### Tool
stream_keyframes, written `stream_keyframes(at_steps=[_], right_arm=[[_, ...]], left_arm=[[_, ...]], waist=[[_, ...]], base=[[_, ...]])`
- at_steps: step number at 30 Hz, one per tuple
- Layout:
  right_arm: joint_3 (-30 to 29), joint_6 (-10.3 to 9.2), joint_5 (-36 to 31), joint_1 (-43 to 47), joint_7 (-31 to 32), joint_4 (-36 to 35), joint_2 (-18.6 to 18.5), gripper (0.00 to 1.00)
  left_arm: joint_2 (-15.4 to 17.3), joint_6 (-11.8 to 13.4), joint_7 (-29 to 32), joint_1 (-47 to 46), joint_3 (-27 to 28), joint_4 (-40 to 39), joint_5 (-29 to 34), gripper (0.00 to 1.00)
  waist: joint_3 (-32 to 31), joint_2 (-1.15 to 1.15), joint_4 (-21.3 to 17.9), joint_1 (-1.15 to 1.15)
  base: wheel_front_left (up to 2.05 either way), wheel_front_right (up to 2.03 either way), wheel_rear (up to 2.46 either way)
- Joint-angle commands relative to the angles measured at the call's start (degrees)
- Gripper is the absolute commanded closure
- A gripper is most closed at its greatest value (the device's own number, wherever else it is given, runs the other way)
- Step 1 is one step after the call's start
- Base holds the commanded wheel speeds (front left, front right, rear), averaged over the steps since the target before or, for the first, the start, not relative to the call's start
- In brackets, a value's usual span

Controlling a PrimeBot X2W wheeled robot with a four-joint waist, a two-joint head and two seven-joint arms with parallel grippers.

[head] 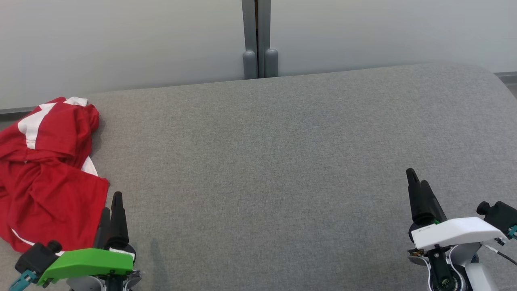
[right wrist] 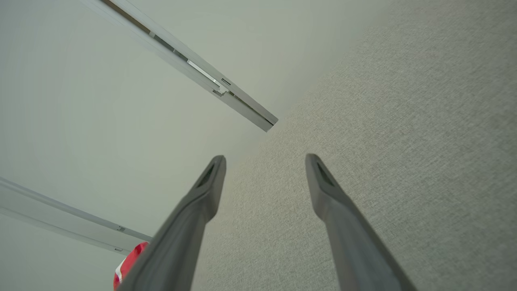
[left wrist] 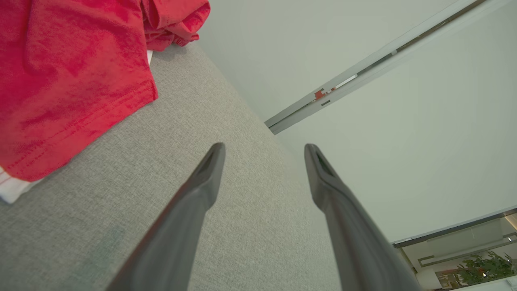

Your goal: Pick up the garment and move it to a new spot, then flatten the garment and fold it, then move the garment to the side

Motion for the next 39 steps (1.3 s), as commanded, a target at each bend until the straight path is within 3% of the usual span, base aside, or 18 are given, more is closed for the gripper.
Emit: stream_keyframes(at_steps=[1, 13, 39], right_arm=[[0.21, 0.02, -2.3, -0.39, -0.61, -1.12, -0.35, 0.0], [0.73, 0.02, -14.36, 0.0, -3.12, -1.54, -0.65, 0.0], [1.7, 0.02, -32.77, 0.81, -7.02, -1.9, -0.66, 0.0]], left_arm=[[0.36, 0.19, -0.57, -0.18, -0.13, -1.05, 2.89, 0.0], [1.26, 1.18, -3.06, 0.82, -1.12, -1.94, 18.41, 0.0], [3.64, 4.03, -6.96, 2.33, -3.56, -2.98, 35.43, 0.0]], waist=[[0.0, 0.0, 0.01, 0.0], [-0.03, 0.0, 0.15, 0.0], [0.25, 0.0, 0.12, 0.0]], base=[[0.0, 0.0, 0.0], [0.0, 0.0, 0.0], [0.0, 0.0, 0.0]])
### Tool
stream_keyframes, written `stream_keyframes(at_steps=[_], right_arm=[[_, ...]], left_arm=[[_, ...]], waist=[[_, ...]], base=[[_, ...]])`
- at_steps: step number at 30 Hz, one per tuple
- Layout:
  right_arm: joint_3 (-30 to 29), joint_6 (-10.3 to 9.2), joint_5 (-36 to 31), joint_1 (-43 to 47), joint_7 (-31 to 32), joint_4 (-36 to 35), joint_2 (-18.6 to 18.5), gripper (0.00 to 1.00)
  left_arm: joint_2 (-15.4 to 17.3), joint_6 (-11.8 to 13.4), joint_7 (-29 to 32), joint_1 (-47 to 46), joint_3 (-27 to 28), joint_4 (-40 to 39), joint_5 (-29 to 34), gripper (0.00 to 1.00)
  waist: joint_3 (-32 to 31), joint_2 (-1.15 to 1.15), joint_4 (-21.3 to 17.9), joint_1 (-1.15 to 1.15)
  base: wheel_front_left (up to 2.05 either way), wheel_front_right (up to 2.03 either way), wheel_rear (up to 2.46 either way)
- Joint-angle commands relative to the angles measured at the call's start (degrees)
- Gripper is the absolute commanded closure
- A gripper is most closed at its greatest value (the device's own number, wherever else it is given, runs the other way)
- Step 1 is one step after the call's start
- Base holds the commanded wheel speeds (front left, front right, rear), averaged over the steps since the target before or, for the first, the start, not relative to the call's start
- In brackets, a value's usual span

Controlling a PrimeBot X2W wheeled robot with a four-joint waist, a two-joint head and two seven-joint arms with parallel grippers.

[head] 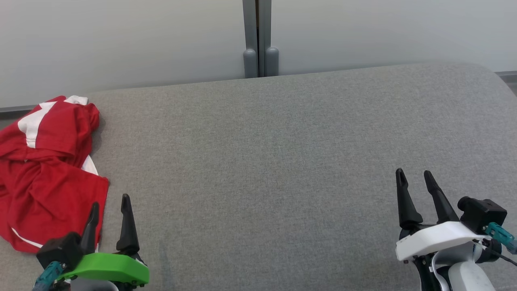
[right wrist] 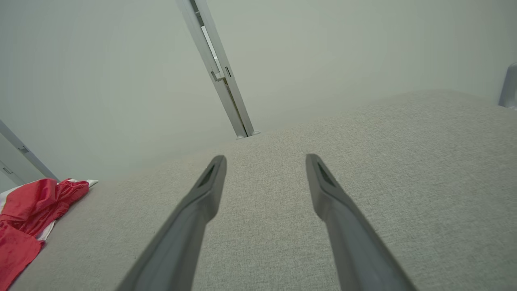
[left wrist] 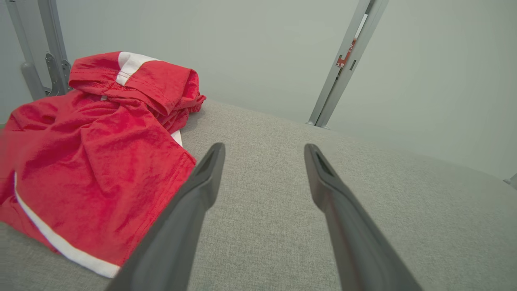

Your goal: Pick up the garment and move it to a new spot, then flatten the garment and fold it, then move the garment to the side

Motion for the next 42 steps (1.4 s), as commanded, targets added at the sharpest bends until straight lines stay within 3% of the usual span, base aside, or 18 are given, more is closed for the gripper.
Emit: stream_keyframes(at_steps=[1, 18, 30, 42], right_arm=[[0.07, 0.01, -1.9, 0.24, -0.63, -0.61, -0.26, 0.0], [-0.59, 0.02, -10.72, 1.41, -2.81, 0.24, -0.14, 0.0], [-1.21, 0.01, -14.96, 1.98, -4.27, 1.12, -0.09, 0.0], [-1.39, 0.01, -18.16, 2.59, -5.43, 1.27, -0.06, 0.0]], left_arm=[[0.78, 0.3, -0.59, 0.4, -0.13, -0.09, 1.61, 0.0], [1.76, 0.48, -2.72, 1.39, -0.9, 2.94, 9.87, 0.0], [0.62, -3.13, -4.14, 1.92, -0.37, 4.09, 12.13, 0.0], [-0.15, -4.53, -5.42, 2.23, 0.21, 4.28, 16.54, 0.0]], waist=[[-0.01, 0.0, 0.0, 0.0], [-0.21, 0.0, 0.16, 0.0], [-0.16, 0.0, 0.11, 0.0], [-0.1, 0.0, -0.15, 0.0]], base=[[0.0, 0.0, 0.0], [0.0, 0.0, 0.0], [0.0, 0.0, 0.0], [0.0, 0.0, 0.0]])
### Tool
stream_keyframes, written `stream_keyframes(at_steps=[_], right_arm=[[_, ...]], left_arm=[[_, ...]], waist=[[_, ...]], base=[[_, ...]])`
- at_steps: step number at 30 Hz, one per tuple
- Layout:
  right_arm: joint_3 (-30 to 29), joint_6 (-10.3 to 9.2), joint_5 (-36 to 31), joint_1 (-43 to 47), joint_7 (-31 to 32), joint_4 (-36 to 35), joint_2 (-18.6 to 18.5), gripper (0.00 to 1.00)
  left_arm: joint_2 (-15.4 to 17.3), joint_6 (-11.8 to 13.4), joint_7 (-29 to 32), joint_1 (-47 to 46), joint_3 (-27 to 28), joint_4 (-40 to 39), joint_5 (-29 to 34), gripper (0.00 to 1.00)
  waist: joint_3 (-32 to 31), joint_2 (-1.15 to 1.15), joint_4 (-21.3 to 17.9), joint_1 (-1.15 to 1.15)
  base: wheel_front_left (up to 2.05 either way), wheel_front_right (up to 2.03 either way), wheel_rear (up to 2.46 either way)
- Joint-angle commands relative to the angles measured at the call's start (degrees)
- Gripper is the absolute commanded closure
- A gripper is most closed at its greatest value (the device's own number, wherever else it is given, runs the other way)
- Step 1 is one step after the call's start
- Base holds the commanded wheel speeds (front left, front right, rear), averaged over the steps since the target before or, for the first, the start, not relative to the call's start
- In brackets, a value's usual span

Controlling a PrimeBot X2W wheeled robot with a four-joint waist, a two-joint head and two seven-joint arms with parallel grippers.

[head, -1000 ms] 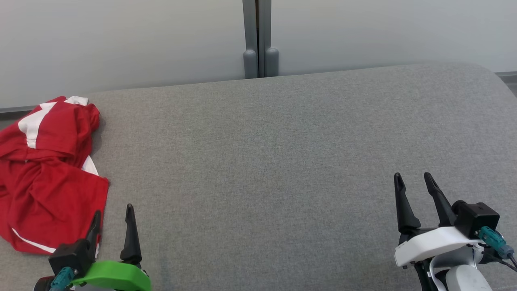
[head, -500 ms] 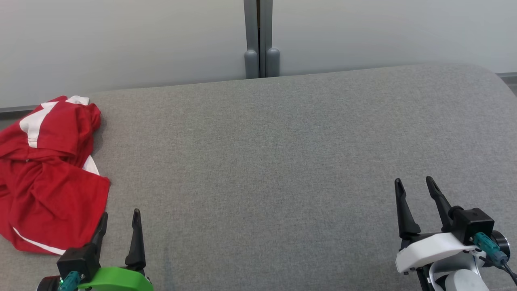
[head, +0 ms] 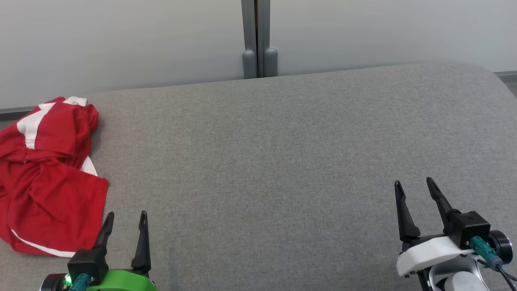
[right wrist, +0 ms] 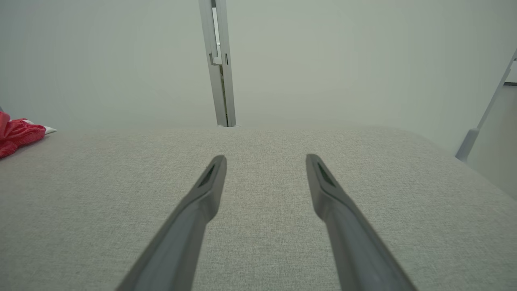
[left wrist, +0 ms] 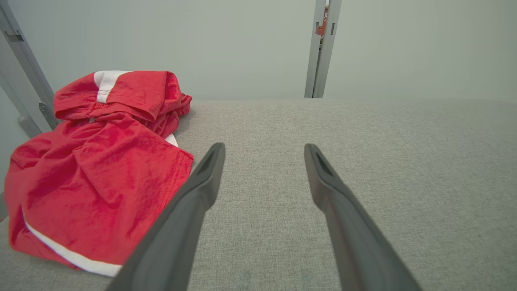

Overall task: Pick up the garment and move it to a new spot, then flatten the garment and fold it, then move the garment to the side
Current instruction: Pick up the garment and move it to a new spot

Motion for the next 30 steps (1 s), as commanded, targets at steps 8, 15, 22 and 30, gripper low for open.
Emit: stream_keyframes(at_steps=[8, 15, 22, 30], right_arm=[[0.98, 0.0, -3.15, 0.99, -1.01, -0.78, -0.11, 0.0], [2.43, 0.0, -1.76, 1.37, -0.99, -0.18, -0.1, 0.0], [6.13, 0.0, 0.45, -0.44, -0.99, 0.98, -0.14, 0.0], [7.9, -0.01, -1.03, -3.95, -0.99, 1.42, -0.18, 0.0]], left_arm=[[-0.57, -0.48, -1.1, -0.07, 0.09, 0.04, 3.7, 0.0], [-0.82, -0.73, -0.95, 0.84, 0.65, 0.58, 3.65, 0.0], [-1.03, -0.87, -0.95, 2.24, 1.68, 0.75, 3.35, 0.0], [-0.77, -0.93, -0.95, -2.15, 1.04, 0.53, 1.77, 0.0]], waist=[[-0.26, 0.0, 3.51, 0.0], [-1.17, 0.0, 12.59, 0.0], [-1.39, 0.0, 19.72, 0.0], [4.04, 0.0, 18.34, 0.0]], base=[[0.0, 0.0, 0.0], [0.0, 0.0, 0.0], [0.0, 0.0, 0.0], [0.0, 0.0, 0.0]])
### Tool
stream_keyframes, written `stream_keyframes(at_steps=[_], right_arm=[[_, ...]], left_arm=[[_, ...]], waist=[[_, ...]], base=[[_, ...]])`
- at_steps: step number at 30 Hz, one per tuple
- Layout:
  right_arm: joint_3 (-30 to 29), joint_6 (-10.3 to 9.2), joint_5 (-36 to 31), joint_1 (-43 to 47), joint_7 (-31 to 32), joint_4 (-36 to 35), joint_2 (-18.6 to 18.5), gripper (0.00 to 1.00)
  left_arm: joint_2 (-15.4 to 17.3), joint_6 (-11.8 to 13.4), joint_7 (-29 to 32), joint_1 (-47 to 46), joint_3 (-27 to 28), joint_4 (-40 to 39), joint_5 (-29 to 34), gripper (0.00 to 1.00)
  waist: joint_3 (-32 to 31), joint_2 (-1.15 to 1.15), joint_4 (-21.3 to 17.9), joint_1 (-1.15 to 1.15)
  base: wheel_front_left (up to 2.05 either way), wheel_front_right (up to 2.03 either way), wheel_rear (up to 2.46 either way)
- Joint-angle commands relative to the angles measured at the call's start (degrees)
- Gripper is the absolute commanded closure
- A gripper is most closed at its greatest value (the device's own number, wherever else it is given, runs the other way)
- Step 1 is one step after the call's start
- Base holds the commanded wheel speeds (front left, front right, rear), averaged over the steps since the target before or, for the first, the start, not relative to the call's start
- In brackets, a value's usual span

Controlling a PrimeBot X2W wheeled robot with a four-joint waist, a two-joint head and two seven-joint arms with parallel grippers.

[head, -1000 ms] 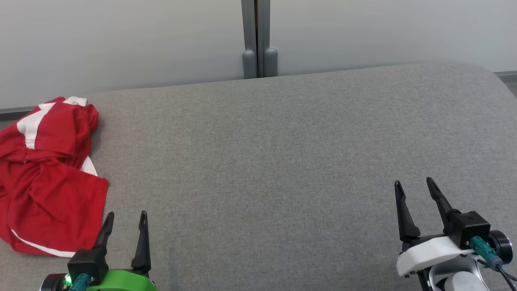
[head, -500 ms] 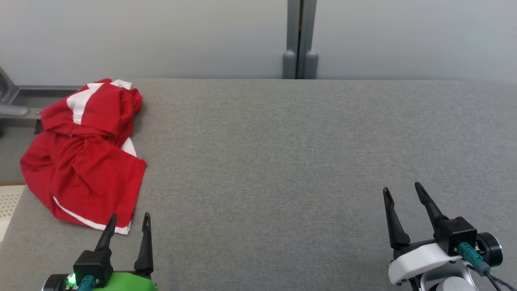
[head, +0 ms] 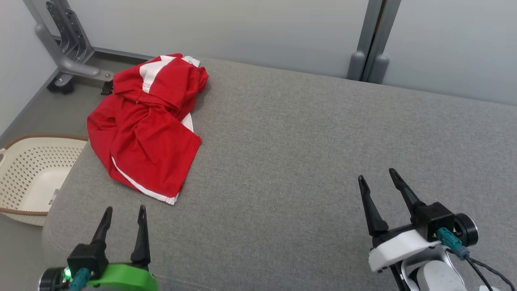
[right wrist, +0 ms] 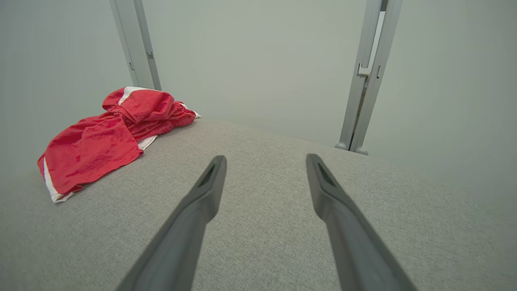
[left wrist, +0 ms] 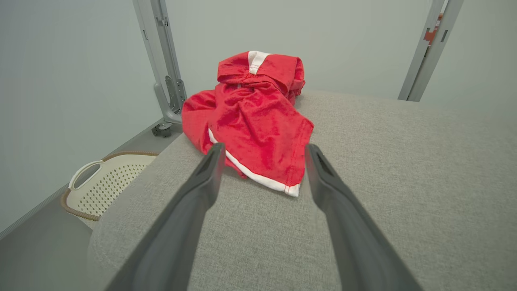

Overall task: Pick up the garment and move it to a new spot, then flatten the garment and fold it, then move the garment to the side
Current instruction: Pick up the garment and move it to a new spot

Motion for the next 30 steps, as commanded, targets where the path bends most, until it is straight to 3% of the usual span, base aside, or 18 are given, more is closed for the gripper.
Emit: stream_keyframes(at_steps=[1, 7, 12, 20, 30], right_arm=[[0.06, -0.02, -0.8, -1.7, -0.18, -0.01, -0.31, 0.0], [0.77, -0.02, -2.83, -8.45, -0.18, -1.44, -1.41, 0.0], [1.38, -0.02, -4.43, -13.62, -0.17, -2.35, -1.96, 0.0], [2.03, -0.02, -5.09, -17.78, -0.18, -4.0, -1.03, 0.0], [3.03, -0.02, -5.82, -18.71, -0.18, -4.93, -0.51, 0.0]], left_arm=[[0.57, -0.22, 0.0, -3.03, -1.04, -0.04, -0.81, 0.0], [6.1, -0.19, 0.01, -15.65, -7.89, 2.92, -5.59, 0.0], [13.93, -0.14, 0.4, -29.8, -17.59, 9.59, -12.81, 0.0], [25.55, -0.08, 4.02, -47.02, -26.38, 20.1, -24.78, 0.0], [31.46, -0.08, 9.92, -60.05, -28.95, 33.47, -34.76, 0.0]], waist=[[4.68, 0.0, -1.79, 0.0], [15.71, 0.0, -7.32, 0.0], [24.88, 0.0, -11.53, 0.0], [31.71, 0.0, -17.45, 0.0], [35.79, 0.0, -20.1, 0.0]], base=[[0.0, 0.0, 0.0], [0.0, 0.0, 0.0], [0.0, 0.0, 0.0], [0.0, 0.0, 0.0], [0.0, 0.0, 0.0]])
